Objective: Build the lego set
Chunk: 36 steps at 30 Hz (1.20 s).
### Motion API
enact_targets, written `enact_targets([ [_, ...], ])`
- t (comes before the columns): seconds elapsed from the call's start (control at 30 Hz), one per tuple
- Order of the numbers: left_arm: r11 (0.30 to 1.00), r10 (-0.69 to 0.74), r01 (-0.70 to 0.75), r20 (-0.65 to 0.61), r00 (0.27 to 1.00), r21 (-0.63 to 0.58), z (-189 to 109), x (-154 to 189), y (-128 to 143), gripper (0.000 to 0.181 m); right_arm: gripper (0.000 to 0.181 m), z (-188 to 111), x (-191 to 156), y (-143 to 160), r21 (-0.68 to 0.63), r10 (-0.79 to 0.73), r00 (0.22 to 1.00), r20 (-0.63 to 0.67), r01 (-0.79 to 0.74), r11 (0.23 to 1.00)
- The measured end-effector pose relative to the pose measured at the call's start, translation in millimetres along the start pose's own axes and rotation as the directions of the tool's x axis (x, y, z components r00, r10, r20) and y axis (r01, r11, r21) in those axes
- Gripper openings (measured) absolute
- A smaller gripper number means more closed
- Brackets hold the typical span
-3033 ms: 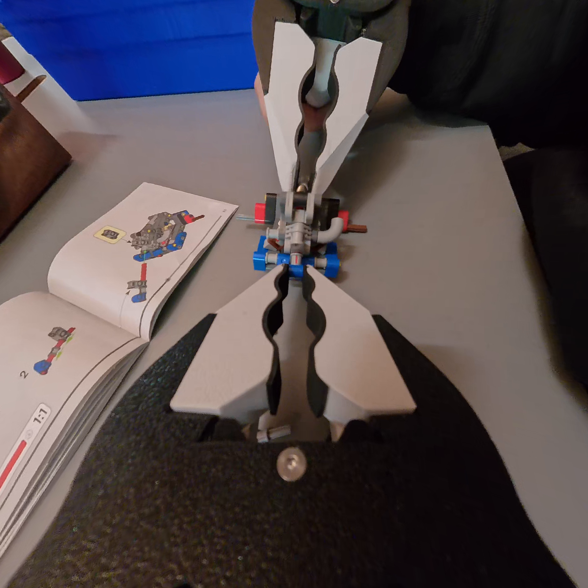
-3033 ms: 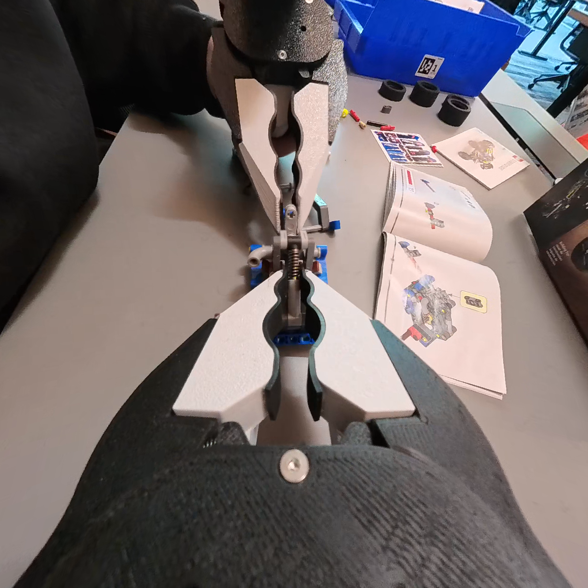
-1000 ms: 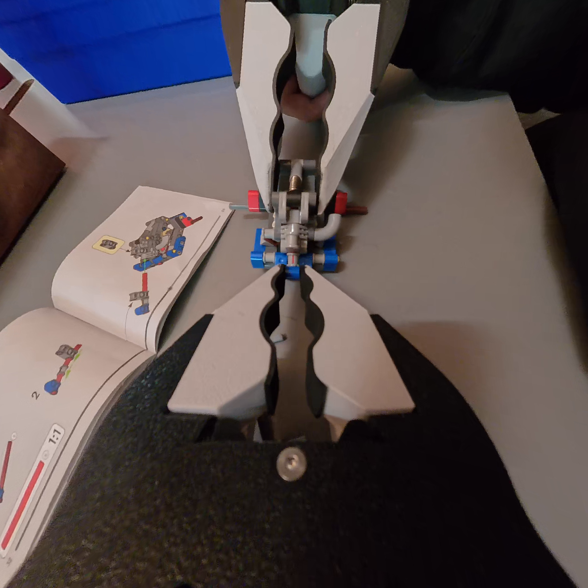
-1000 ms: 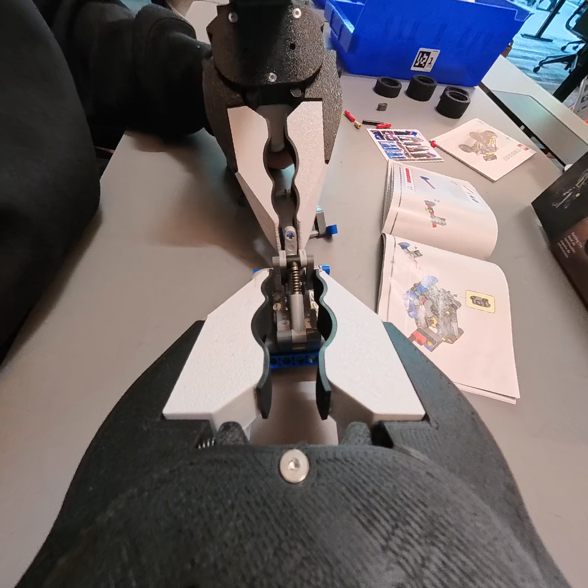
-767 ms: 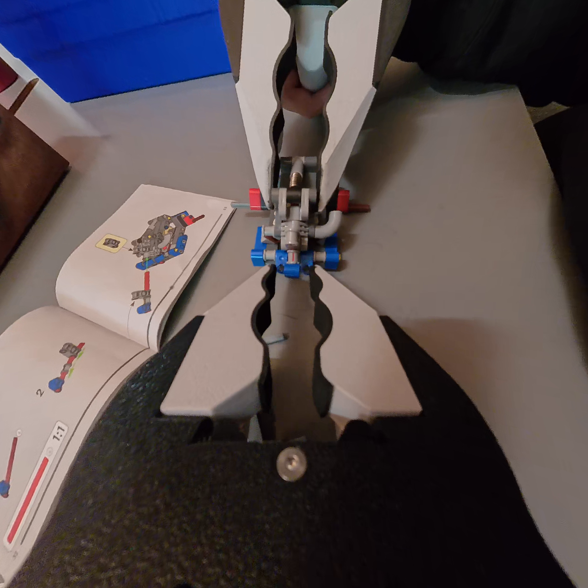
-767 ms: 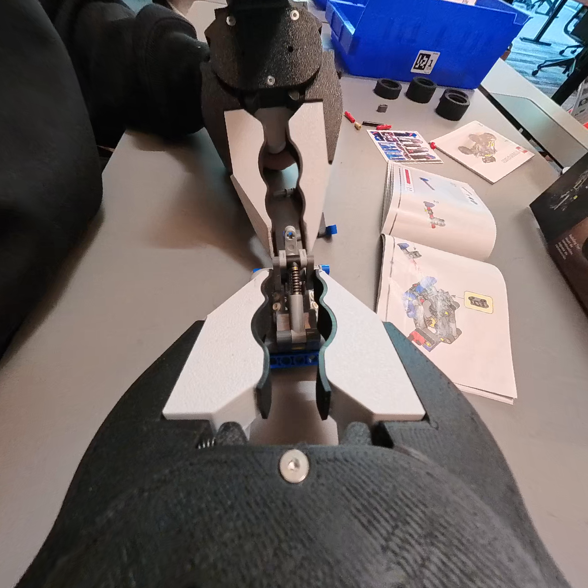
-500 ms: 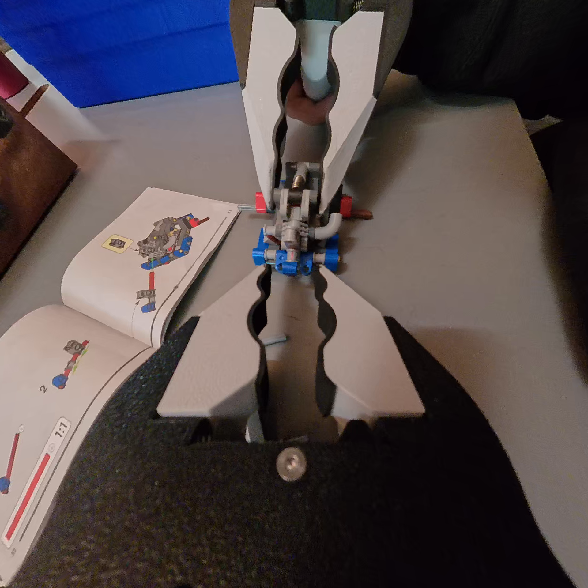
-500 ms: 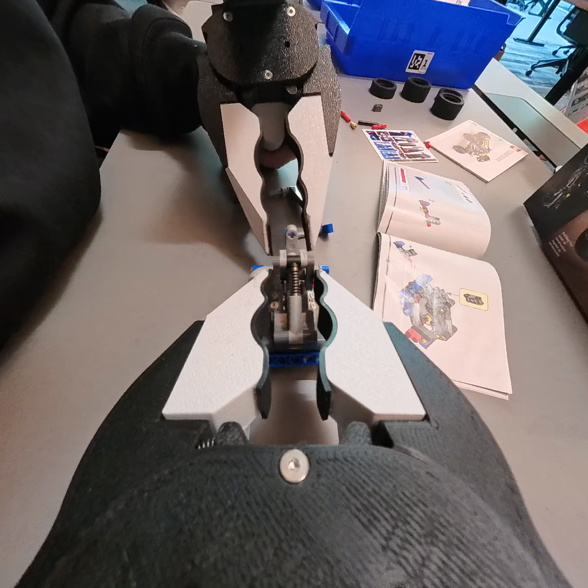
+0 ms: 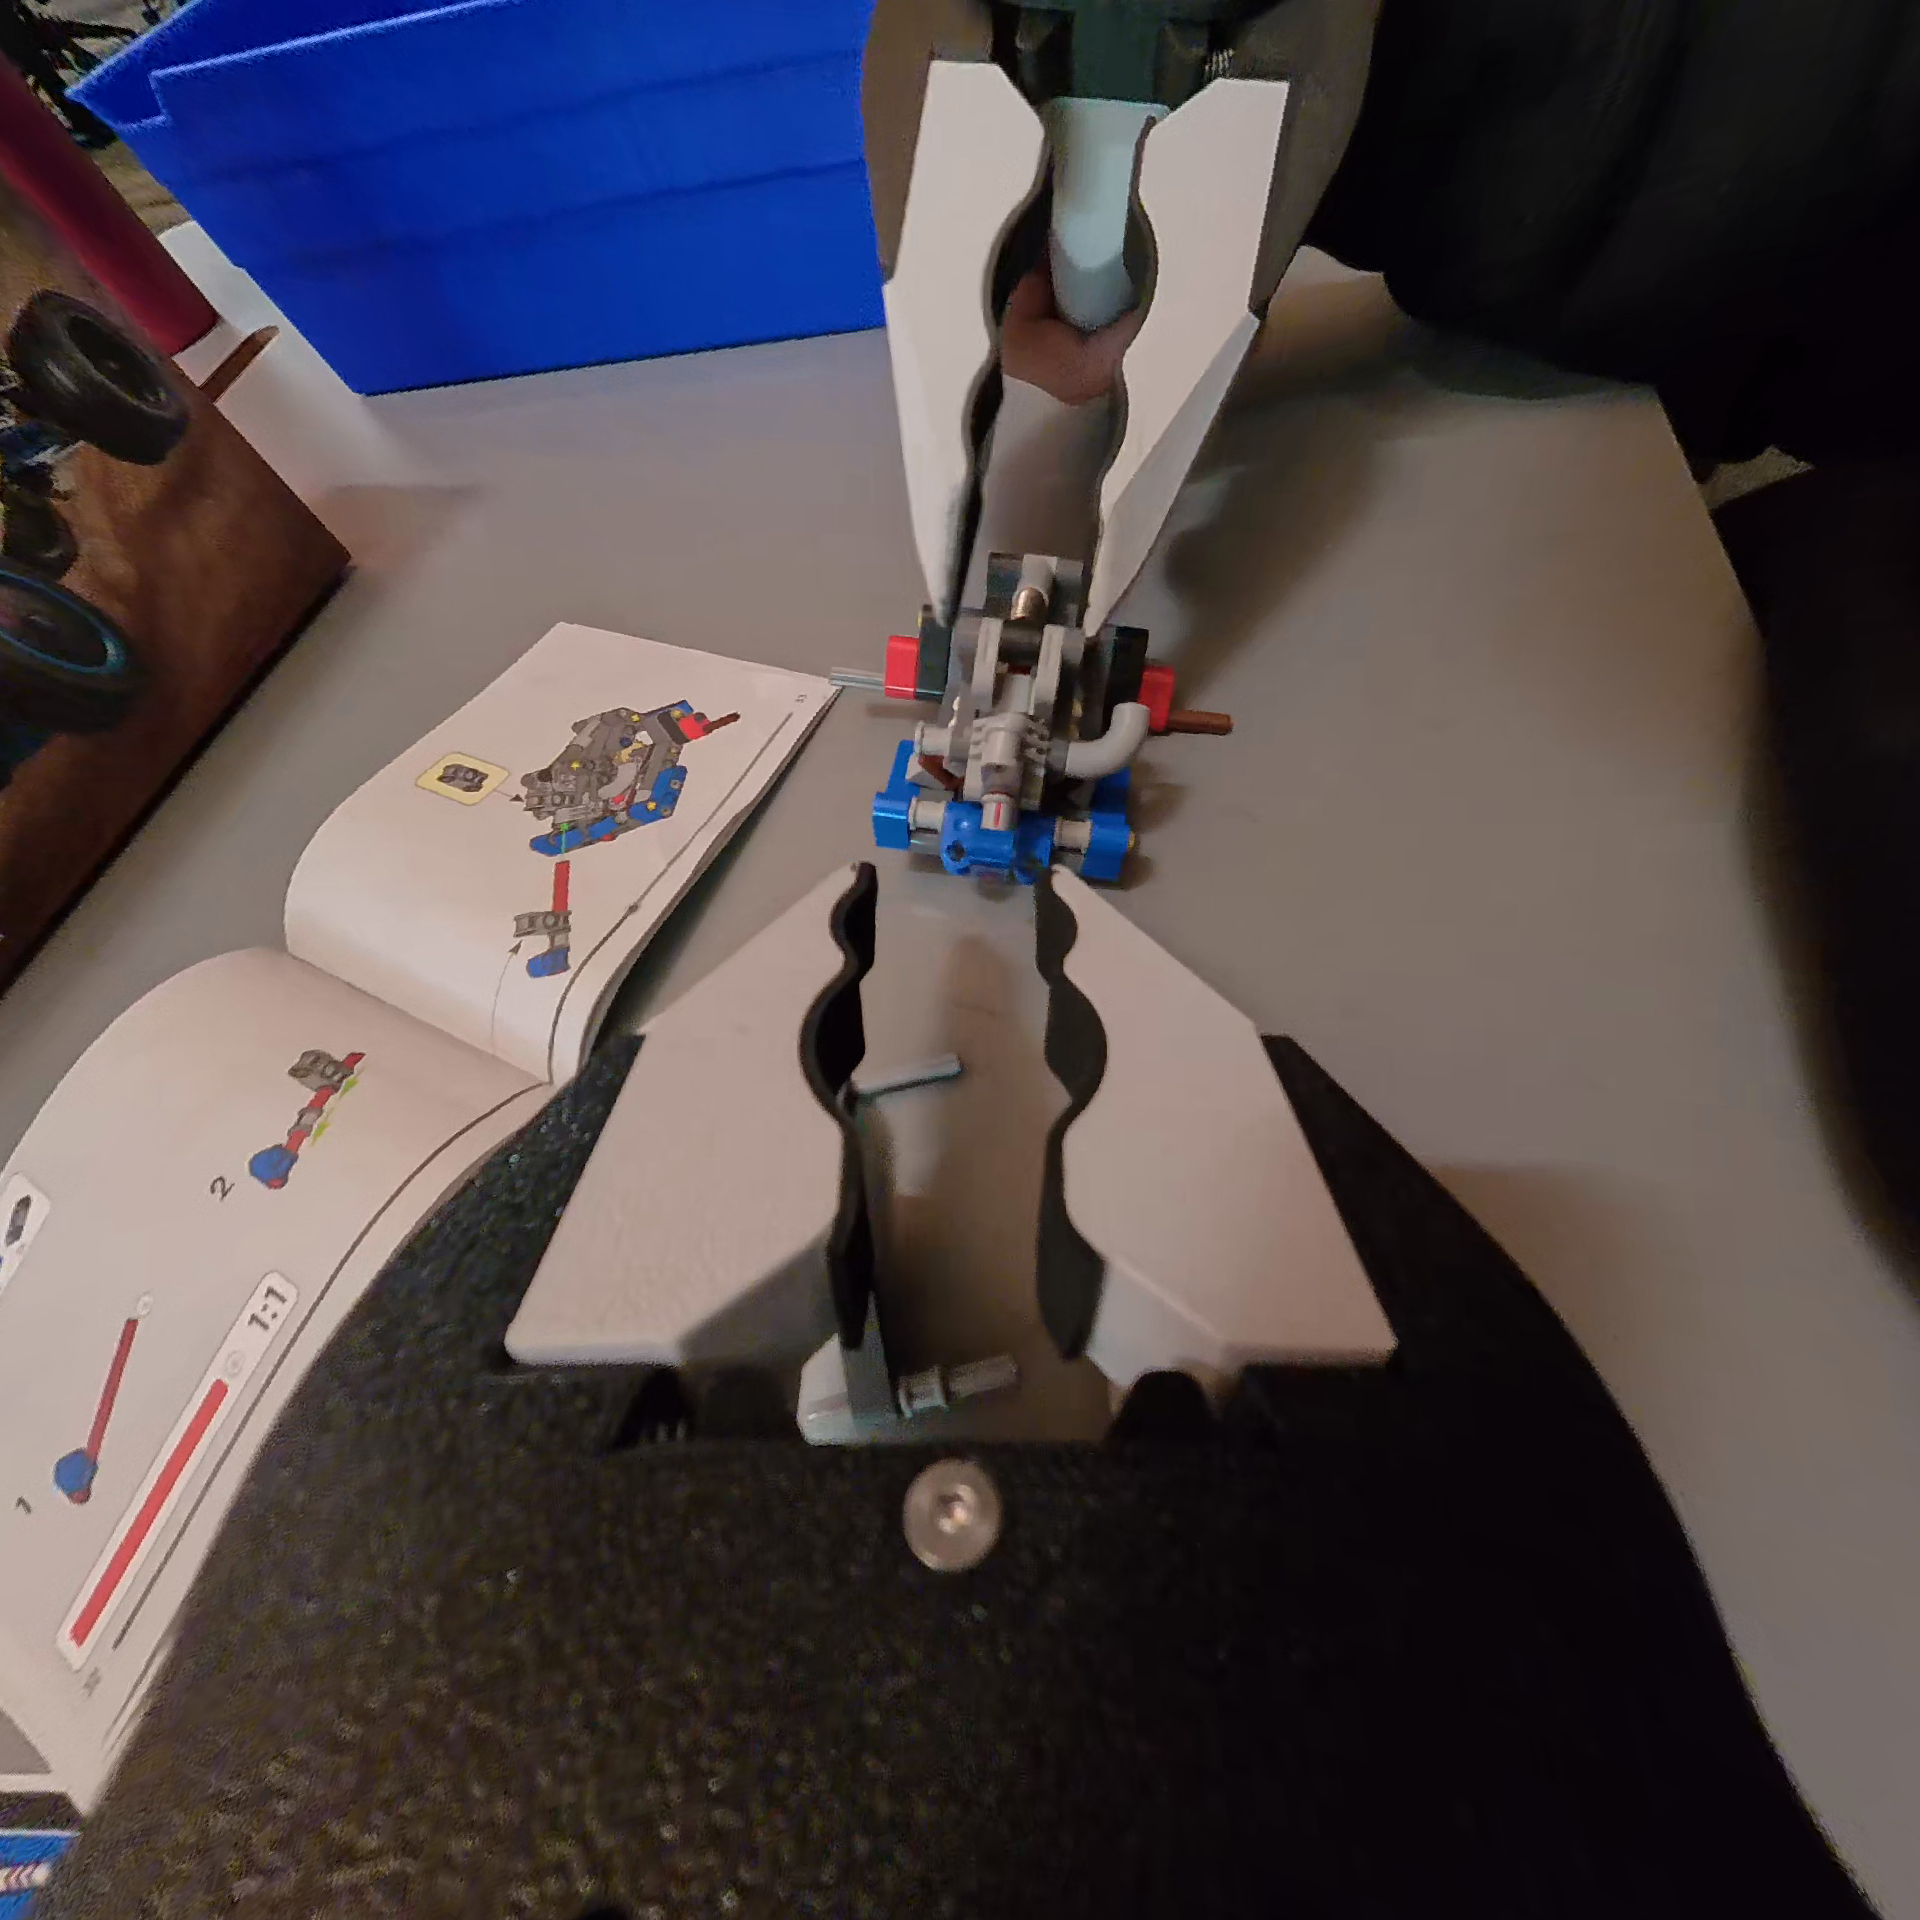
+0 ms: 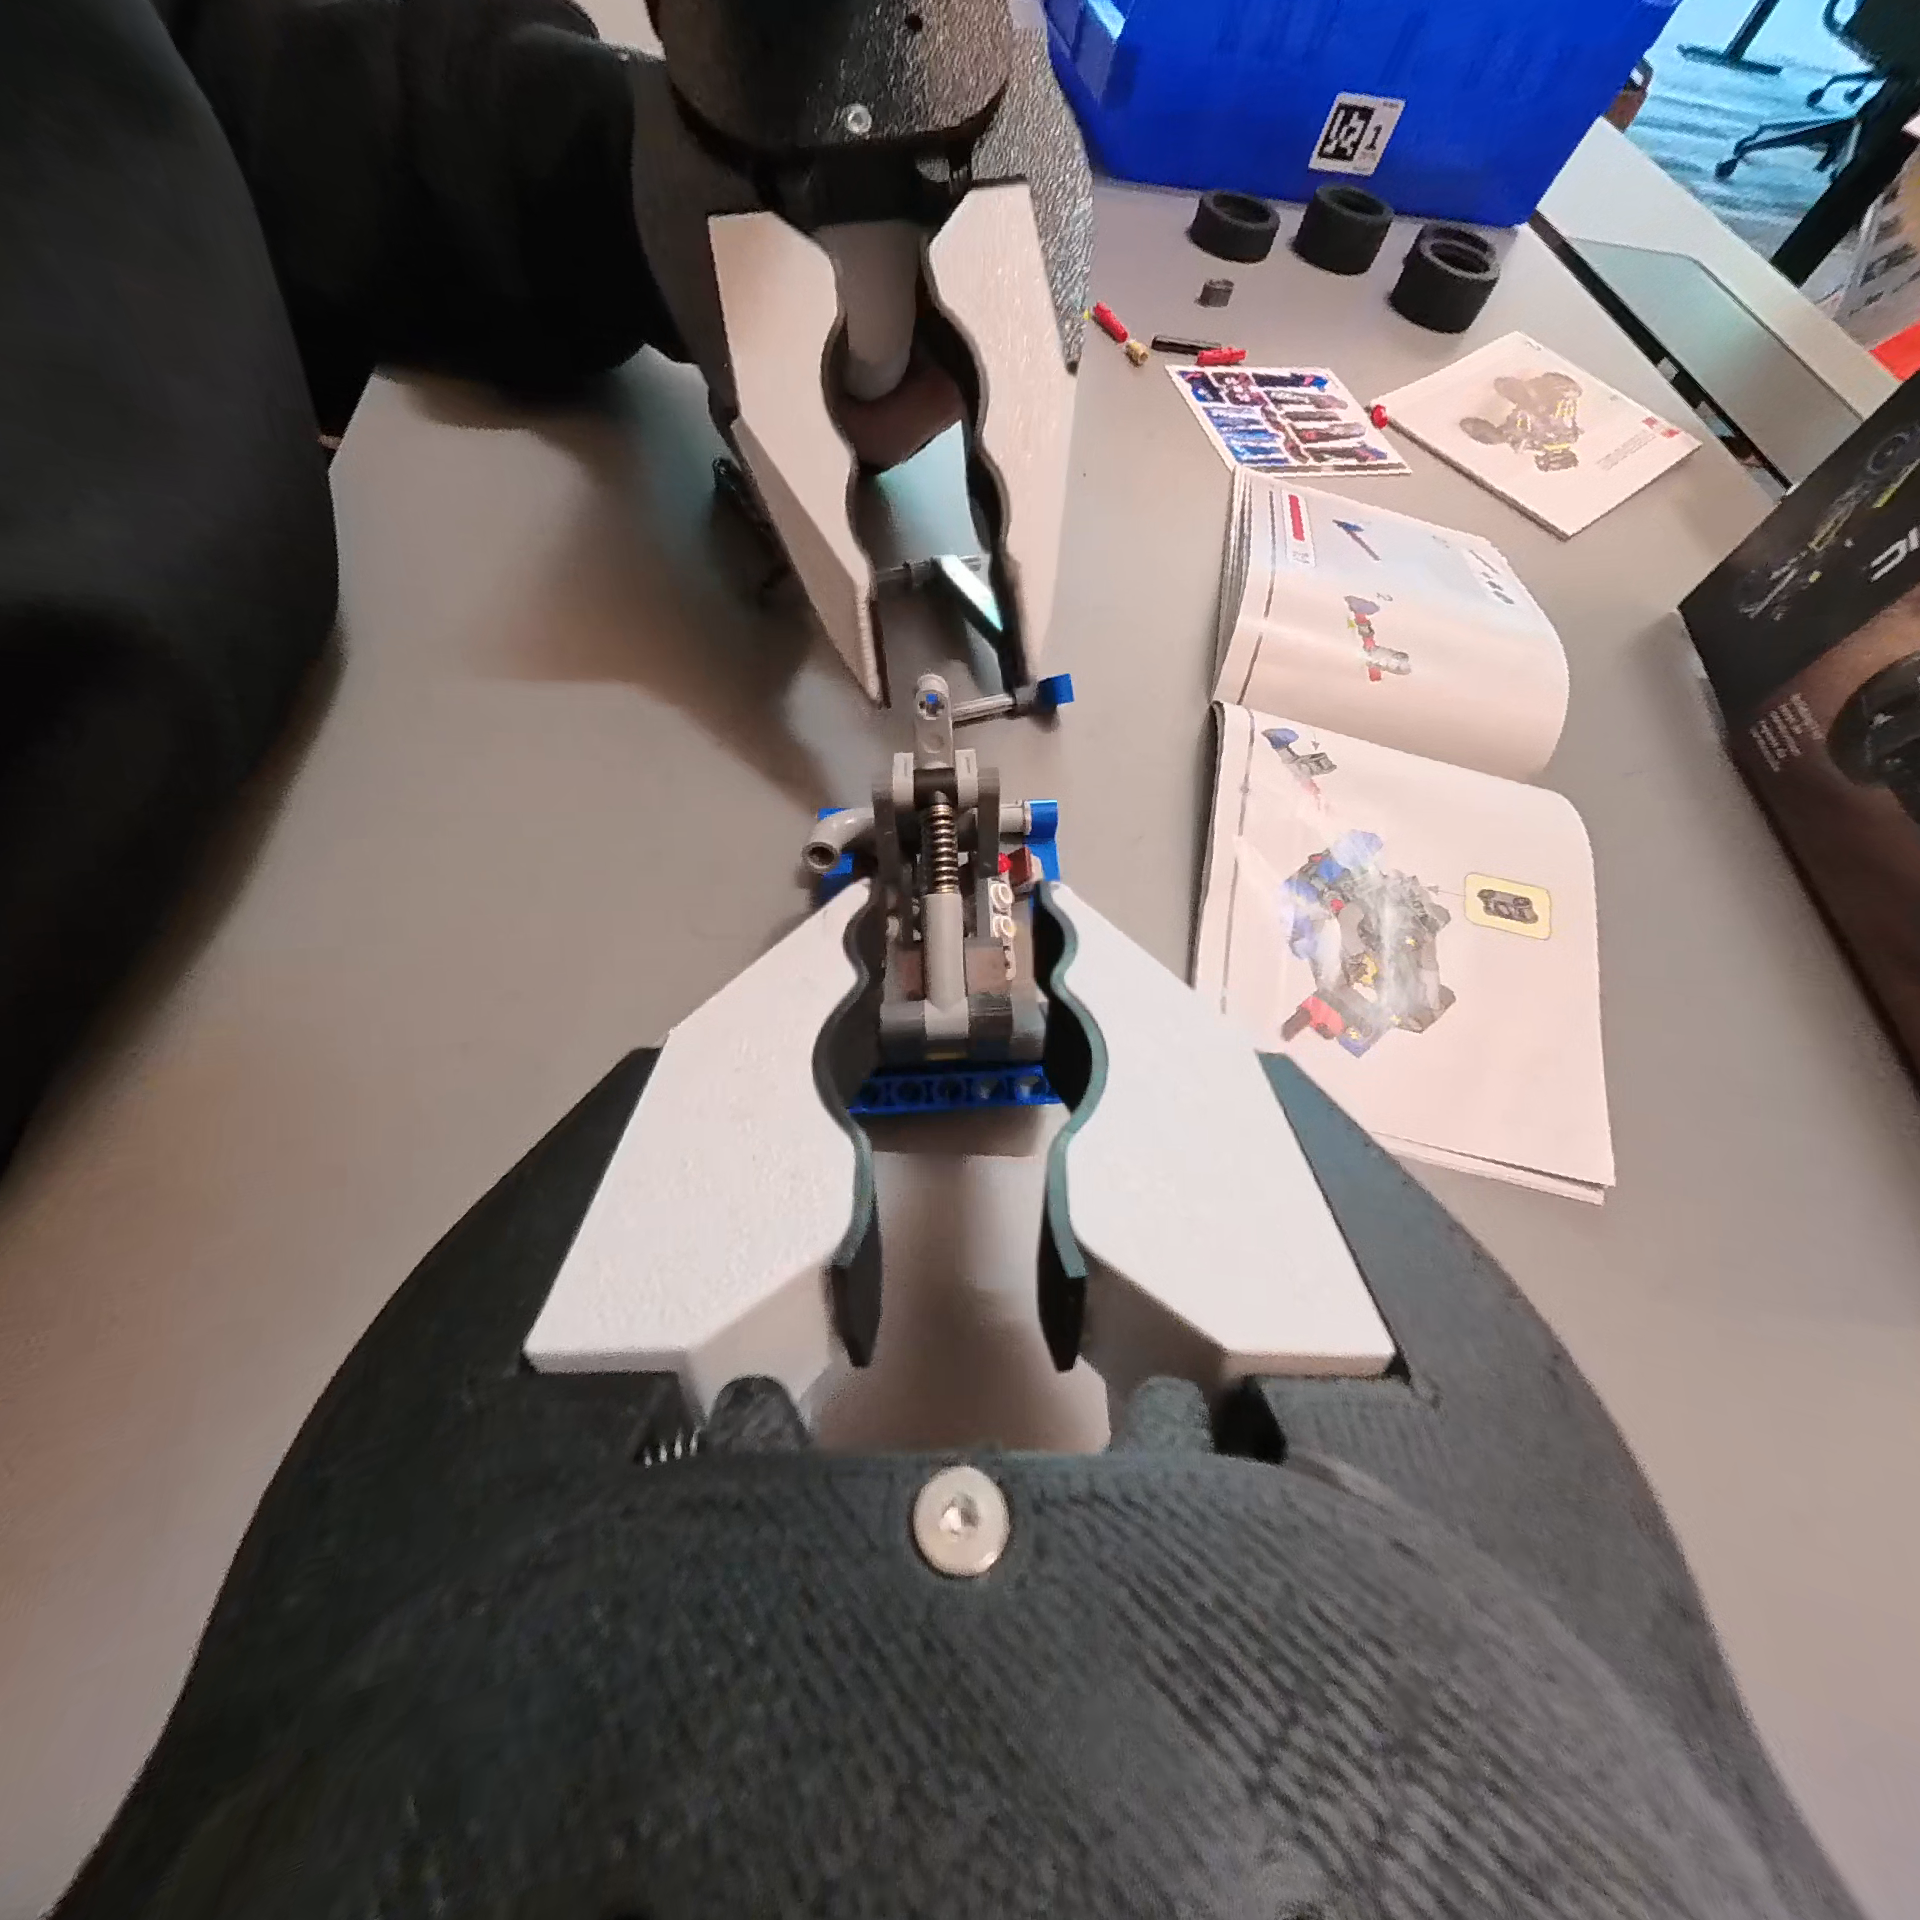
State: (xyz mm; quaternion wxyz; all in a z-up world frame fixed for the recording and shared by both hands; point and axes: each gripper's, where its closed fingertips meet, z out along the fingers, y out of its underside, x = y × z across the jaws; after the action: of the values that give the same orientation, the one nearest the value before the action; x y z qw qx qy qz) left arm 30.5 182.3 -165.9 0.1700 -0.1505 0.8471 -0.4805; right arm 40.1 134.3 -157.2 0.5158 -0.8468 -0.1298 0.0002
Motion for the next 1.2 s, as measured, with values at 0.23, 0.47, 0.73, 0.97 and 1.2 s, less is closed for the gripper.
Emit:
enact_targets([
  [0.23,1.0,-0.012,0.012,0.018,1.0,0.016,-4.8,-4.7,0.8,0.027,0.007,10.9,-5.2,7.1,-0.05,-0.033,0.999,0.006,0.033,0.998],
  [0.47,0.997,-0.038,0.034,0.05,0.998,0.065,-12.3,-12.0,-3.9,0.026,0.005,15.0,-1.0,9.7,-0.058,0.039,0.999,-0.009,-0.039,0.998],
  [0.73,0.984,-0.093,0.072,0.129,0.987,0.16,-24.0,-29.9,-11.0,0.025,0.005,4.3,19.4,9.9,-0.001,0.321,0.946,-0.032,-0.322,0.947],
  [0.97,0.983,-0.072,0.041,0.17,0.983,0.177,-27.4,-33.6,-14.2,0.023,0.005,-14.9,37.5,-1.9,0.183,0.583,0.81,0.067,-0.584,0.791],
  [1.2,0.983,-0.043,0.005,0.206,0.978,0.182,-29.8,-36.4,-15.9,0.02,0.005,-19.0,43.3,-3.0,0.22,0.639,0.762,0.106,-0.645,0.732],
])
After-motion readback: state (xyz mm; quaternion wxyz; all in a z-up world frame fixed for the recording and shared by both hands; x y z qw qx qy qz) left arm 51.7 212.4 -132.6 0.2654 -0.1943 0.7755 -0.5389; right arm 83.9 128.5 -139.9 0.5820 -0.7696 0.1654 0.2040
